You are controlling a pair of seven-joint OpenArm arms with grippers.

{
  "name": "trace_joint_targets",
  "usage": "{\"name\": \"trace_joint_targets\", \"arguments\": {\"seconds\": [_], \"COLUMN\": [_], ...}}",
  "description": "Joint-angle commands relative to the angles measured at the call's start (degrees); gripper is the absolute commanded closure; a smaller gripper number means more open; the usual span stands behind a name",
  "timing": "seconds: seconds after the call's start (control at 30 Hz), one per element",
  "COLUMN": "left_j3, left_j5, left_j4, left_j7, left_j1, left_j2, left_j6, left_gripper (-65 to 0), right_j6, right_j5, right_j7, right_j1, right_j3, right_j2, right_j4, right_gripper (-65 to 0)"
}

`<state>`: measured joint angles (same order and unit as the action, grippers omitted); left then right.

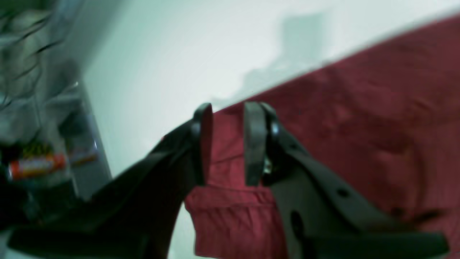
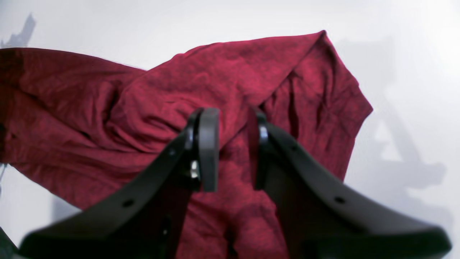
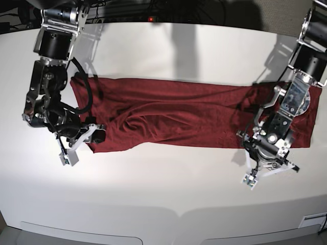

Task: Fold the T-shirt properly
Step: 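Pull the strip ends apart with both grippers to straighten it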

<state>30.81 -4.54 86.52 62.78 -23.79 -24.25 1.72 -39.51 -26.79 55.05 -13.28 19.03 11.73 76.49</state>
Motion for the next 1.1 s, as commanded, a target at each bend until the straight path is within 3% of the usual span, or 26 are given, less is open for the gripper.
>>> {"name": "trace_joint_targets", "arguments": {"seconds": [0.0,0.07,0.13,0.27,0.47,0.63,0.77,0.9,1.07], "left_j3": [-0.39,-0.39,-0.39,-0.39,-0.39,-0.39,-0.55,-4.37,-14.99], "left_j5": [-1.6,-1.46,-1.42,-1.44,-1.57,-8.59,-9.09,-1.99,8.9], "left_j4": [1.14,1.14,1.14,1.14,1.11,1.11,1.11,1.11,1.09], "left_j7": [-1.31,-2.64,-3.23,-4.52,-5.81,-3.48,-2.56,-3.45,-5.68], "left_j1": [-1.7,-1.99,-2.05,-2.1,-2.1,-2.1,-2.12,-2.12,-2.1], "left_j2": [-0.37,-0.39,-0.37,-0.37,-0.55,-0.52,-0.59,-1.62,-6.32], "left_j6": [0.46,0.39,0.39,0.37,0.42,0.52,2.16,-3.69,-9.4], "left_gripper": [-14.4,-15.0,-20.7,-46.4,-45.5,-45.5,-45.5,-45.5,-45.5], "right_j6": [-0.49,-0.49,-0.49,-0.49,-0.49,-0.49,-0.49,-0.49,-0.49], "right_j5": [-1.64,-2.29,-2.43,-2.4,-2.43,-5.09,-7.87,-8.59,-8.96], "right_j7": [-0.94,-0.76,-0.48,-0.09,-0.07,0.52,0.33,0.48,0.72], "right_j1": [-1.14,-0.96,-0.81,-0.81,-0.83,-0.83,-0.83,-0.81,-0.24], "right_j3": [0.09,0.09,0.09,0.09,0.09,0.09,0.09,0.09,0.09], "right_j2": [0.63,0.63,0.63,0.66,0.63,0.68,0.66,0.66,0.66], "right_j4": [1.09,1.09,1.09,1.09,1.09,1.09,1.09,1.09,1.16], "right_gripper": [-14.7,-14.7,-14.7,-14.7,-14.7,-14.7,-14.7,-14.7,-14.7]}}
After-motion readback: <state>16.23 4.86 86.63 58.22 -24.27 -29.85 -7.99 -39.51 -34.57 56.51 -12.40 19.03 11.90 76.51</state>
